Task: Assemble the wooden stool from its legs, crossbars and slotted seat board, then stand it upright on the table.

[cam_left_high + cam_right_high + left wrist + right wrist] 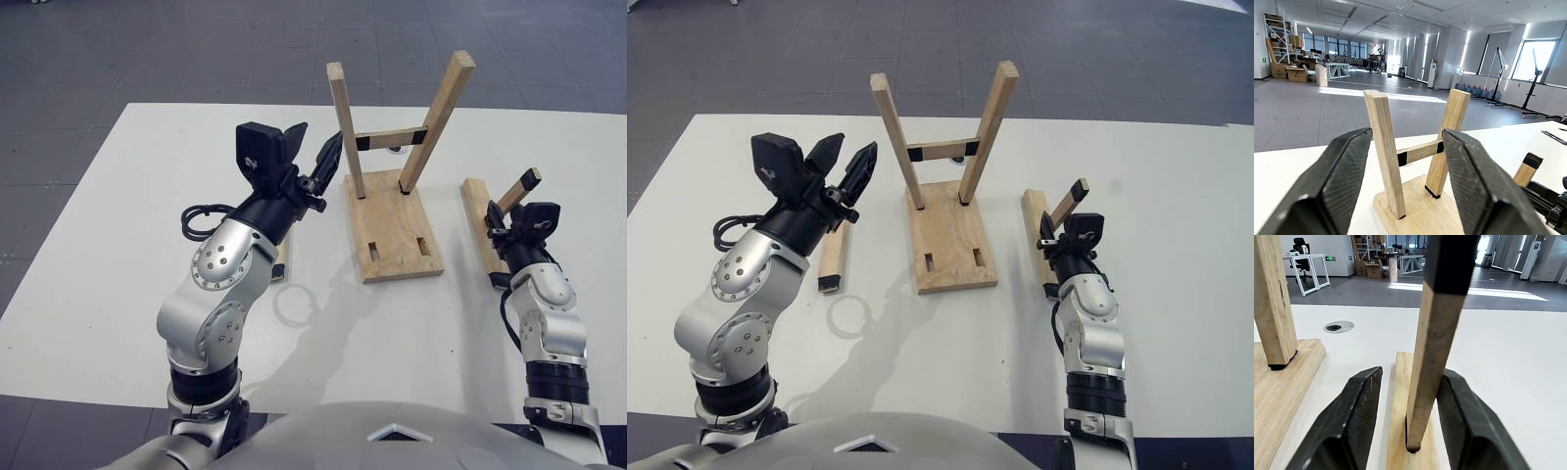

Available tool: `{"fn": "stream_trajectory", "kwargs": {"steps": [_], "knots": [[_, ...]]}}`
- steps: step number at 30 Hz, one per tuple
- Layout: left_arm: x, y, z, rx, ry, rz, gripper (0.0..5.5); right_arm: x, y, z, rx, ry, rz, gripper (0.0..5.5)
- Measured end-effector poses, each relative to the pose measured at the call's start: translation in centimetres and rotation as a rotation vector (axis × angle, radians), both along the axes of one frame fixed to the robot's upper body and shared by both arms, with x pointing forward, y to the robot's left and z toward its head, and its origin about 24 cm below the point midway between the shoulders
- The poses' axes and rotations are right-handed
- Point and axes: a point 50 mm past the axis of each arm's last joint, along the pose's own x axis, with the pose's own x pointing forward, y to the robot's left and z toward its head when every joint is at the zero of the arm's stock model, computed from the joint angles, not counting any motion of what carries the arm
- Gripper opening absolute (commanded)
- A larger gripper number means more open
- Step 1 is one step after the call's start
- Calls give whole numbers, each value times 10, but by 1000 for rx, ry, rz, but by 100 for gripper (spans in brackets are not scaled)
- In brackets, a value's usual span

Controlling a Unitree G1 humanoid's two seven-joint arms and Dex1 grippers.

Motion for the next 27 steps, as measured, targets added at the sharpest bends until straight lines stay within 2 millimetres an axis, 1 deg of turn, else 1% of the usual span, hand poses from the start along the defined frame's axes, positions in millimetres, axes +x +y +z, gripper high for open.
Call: {"fn": "stream_trajectory", "kwargs": {"steps": [2, 4, 6, 8, 11, 12, 14, 18, 20, 21, 25, 27], "knots": [[0, 0, 0, 0, 0, 0, 264, 0, 0, 1, 0, -3, 1, 279], [0, 0, 0, 0, 0, 0, 264, 1, 1, 2, -7, -9, -7, 279], [0, 0, 0, 0, 1, 0, 264, 4, 1, 9, -12, -31, -21, 279], [0, 0, 0, 0, 1, 0, 264, 11, 2, 22, -15, -70, -32, 279], [0, 0, 0, -1, 1, 0, 264, 23, 6, 46, -16, -139, -42, 279], [0, 0, 0, -1, 1, 0, 264, 25, 6, 51, -17, -149, -49, 279], [0, 0, 0, -3, 0, -1, 264, 30, 5, 68, -18, -200, -77, 279], [0, -1, 1, -9, -1, -2, 264, 38, 4, 90, -13, -249, -106, 279], [0, -1, 1, -10, -1, -2, 264, 43, 1, 108, -22, -294, -117, 279], [0, -1, 1, -10, -1, -2, 264, 45, 1, 114, -25, -305, -117, 279], [1, -2, 1, -14, -1, -3, 264, 56, 6, 134, -8, -293, -102, 279], [1, -2, 1, -14, -1, -1, 264, 62, 7, 134, 1, -204, -69, 279]]}}
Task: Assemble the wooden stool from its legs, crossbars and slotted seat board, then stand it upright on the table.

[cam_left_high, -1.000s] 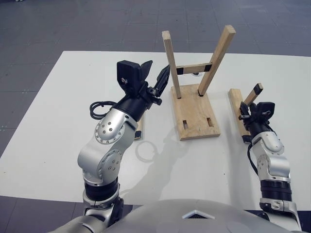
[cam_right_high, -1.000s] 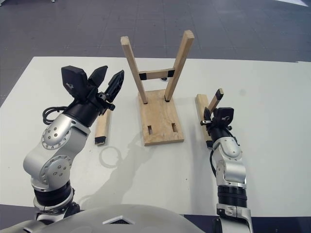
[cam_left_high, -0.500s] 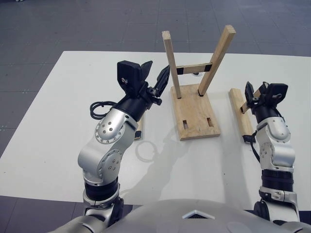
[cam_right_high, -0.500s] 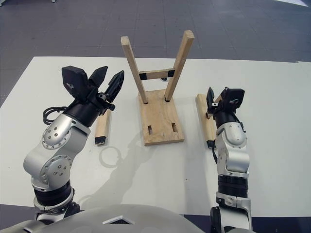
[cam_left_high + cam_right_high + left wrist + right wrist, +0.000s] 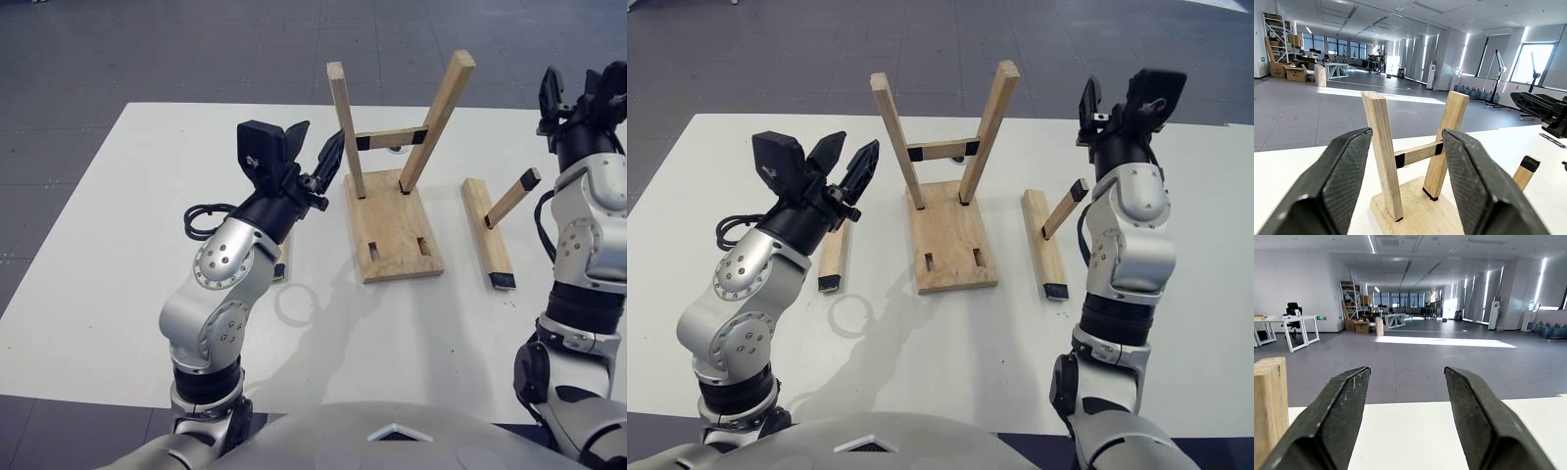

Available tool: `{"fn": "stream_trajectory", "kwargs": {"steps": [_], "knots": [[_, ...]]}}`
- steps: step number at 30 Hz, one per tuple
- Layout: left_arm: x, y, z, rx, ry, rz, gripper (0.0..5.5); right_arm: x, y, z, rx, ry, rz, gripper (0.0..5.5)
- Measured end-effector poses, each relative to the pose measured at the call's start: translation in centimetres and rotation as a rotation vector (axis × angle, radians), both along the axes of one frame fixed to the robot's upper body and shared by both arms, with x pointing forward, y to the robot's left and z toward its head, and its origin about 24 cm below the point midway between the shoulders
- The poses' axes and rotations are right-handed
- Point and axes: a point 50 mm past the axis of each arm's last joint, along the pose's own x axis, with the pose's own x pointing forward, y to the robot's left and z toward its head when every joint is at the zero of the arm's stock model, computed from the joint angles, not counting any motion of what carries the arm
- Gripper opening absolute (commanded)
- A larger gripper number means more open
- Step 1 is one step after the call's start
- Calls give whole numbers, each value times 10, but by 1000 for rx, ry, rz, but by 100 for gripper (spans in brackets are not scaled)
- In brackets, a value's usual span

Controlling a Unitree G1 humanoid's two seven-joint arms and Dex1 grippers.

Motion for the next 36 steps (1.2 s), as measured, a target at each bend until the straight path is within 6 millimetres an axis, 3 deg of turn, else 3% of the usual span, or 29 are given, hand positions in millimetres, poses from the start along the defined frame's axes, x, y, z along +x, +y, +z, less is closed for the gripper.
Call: {"fn": "stream_trajectory", "kwargs": {"steps": [6, 11, 25, 27, 34, 36], "knots": [[2, 0, -1, 7, 5, 11, 264, 5, -4, -15, 6, 199, 8, 279], [2, 0, -2, 9, 4, 13, 264, 8, -9, 4, 12, 185, -3, 279], [2, -1, -1, 9, 0, 11, 264, 4, 0, -1, 27, 207, 20, 260], [2, -1, -1, 9, -1, 11, 264, 5, 2, 9, 31, 170, 21, 260], [2, -1, -1, 11, 0, 12, 264, 9, 6, 76, 15, -47, 7, 260], [2, -1, -1, 11, 1, 12, 264, 9, 6, 78, 9, -56, 4, 260]]}}
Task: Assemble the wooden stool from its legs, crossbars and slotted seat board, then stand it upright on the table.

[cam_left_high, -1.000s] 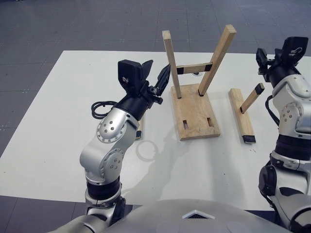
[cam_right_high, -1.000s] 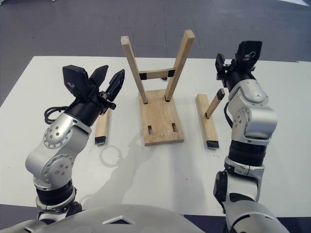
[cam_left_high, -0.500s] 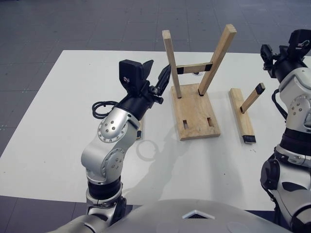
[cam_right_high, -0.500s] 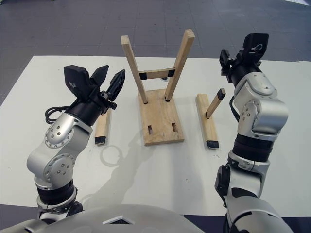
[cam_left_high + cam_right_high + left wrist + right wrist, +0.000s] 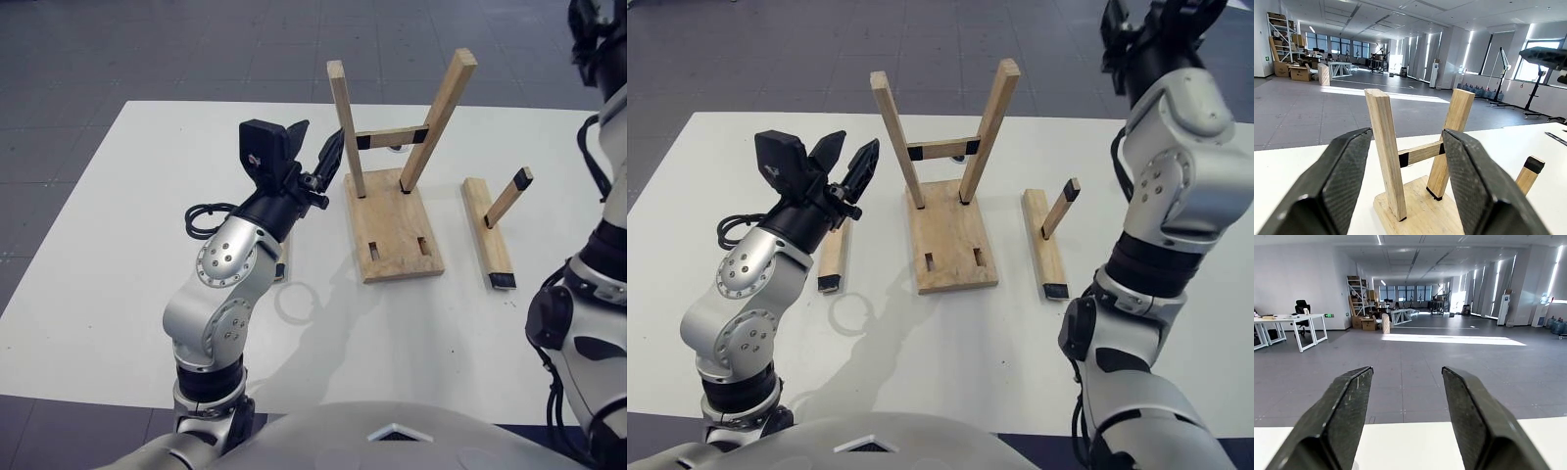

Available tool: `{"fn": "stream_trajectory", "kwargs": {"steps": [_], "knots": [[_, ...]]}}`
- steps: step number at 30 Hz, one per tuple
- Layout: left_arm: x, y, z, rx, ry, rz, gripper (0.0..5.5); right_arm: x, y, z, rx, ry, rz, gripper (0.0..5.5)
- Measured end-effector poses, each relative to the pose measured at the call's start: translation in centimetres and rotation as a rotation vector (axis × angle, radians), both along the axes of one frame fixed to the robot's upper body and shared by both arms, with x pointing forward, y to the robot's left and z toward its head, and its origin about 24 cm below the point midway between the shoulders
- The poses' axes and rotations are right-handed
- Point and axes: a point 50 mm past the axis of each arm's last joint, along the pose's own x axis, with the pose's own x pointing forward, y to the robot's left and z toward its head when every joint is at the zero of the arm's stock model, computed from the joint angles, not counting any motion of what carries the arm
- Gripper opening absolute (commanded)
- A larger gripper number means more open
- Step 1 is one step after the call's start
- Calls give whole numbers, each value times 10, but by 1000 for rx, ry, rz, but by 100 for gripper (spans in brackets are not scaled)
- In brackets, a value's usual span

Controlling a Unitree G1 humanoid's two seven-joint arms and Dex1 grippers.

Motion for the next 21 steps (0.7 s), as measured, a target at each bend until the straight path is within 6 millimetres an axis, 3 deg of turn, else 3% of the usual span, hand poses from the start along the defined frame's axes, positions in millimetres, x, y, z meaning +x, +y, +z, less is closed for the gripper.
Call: {"fn": "stream_trajectory", "kwargs": {"steps": [1, 2, 4, 5, 10, 21], "knots": [[0, 0, 0, 0, 0, 0, 264, 1, -1, -8, -6, 19, -2, 260], [0, 0, 0, 0, 0, 0, 264, 4, -5, -34, -9, 99, -10, 260], [0, 0, 0, 1, -1, 1, 264, -1, -18, -119, -3, 353, -53, 260], [1, 1, 1, 1, -2, 4, 264, -5, -21, -128, -18, 334, -63, 260], [1, 0, 6, -7, -21, -1, 264, -23, -32, -140, -57, 277, -108, 260], [-2, -9, 5, -38, -27, 0, 264, -23, -10, -134, 50, 253, -50, 260]]}}
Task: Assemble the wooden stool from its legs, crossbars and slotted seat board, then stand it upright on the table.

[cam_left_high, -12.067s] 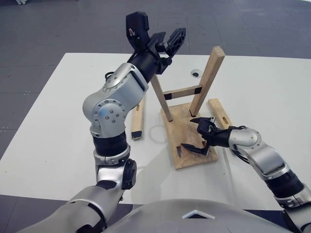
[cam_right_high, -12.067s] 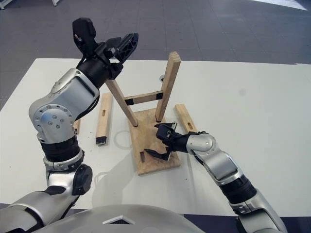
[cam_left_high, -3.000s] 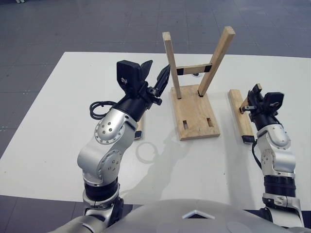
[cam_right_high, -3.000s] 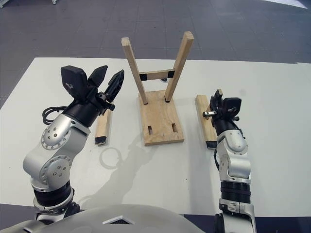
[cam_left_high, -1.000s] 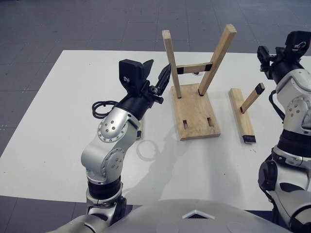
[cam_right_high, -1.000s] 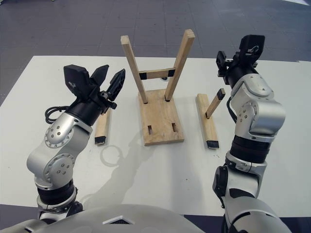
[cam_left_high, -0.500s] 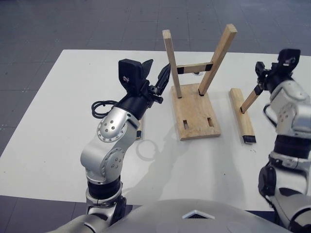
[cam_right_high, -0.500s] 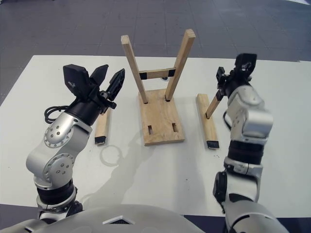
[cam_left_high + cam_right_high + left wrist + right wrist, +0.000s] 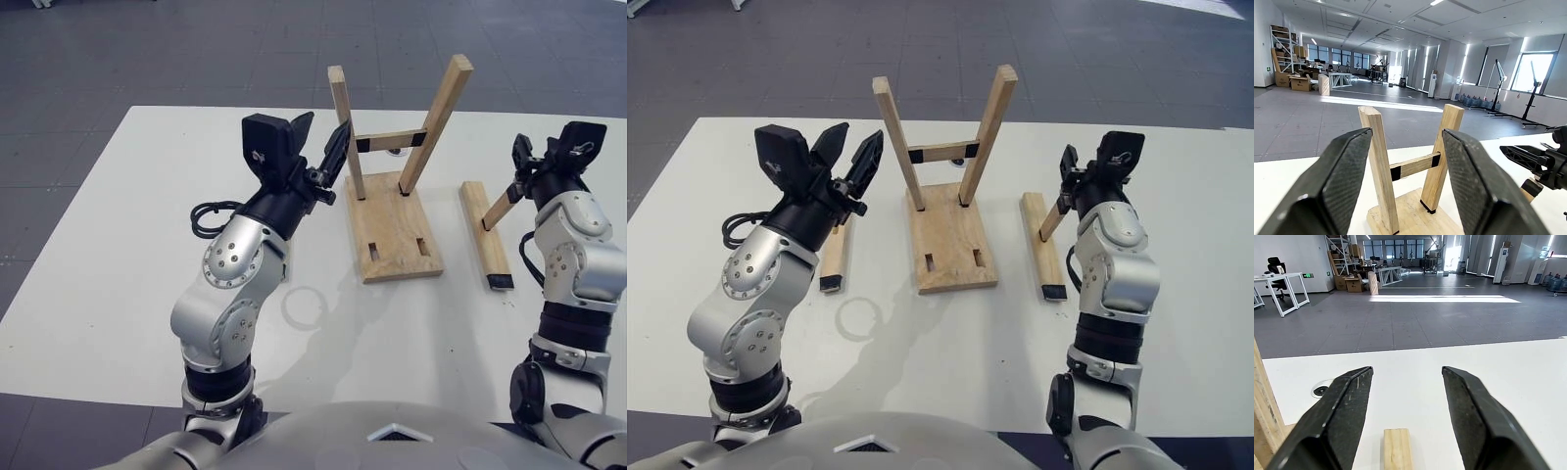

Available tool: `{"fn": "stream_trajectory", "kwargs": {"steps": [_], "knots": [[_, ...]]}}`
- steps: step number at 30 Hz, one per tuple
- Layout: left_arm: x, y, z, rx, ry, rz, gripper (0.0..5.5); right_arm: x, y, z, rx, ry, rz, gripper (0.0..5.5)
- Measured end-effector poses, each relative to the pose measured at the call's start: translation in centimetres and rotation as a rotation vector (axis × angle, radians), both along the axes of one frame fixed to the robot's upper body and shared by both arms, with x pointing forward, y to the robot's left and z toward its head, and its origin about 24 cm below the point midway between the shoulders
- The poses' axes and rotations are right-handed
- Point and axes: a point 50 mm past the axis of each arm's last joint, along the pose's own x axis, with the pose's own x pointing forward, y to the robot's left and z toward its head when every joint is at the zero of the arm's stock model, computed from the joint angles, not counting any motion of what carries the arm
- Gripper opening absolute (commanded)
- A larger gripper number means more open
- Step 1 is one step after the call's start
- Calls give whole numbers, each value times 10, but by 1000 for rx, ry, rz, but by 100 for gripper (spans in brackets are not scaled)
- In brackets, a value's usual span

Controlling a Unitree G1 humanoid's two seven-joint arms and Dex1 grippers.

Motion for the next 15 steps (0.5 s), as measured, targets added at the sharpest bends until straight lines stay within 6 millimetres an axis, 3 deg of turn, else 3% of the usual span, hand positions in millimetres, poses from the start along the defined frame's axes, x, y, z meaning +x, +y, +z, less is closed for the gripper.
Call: {"fn": "stream_trajectory", "kwargs": {"steps": [3, 5, 9, 12, 13, 15], "knots": [[-1, -3, -2, -11, 10, -9, 264, 3, 0, 9, 25, -32, -15, 295], [-1, -3, -2, -10, 11, -9, 264, 1, 3, 27, 26, -104, 5, 331], [-2, -2, -2, -10, 9, -8, 264, -14, 11, 47, 9, -158, 67, 405], [-4, -1, -1, -9, 3, -5, 264, -41, 8, 27, -42, -52, 88, 455], [-5, -1, -2, -7, 8, -2, 264, -59, 5, 7, -59, 40, 98, 476], [-6, 0, -2, -6, 13, 0, 264, -84, 4, -15, -76, 146, 113, 520]]}}
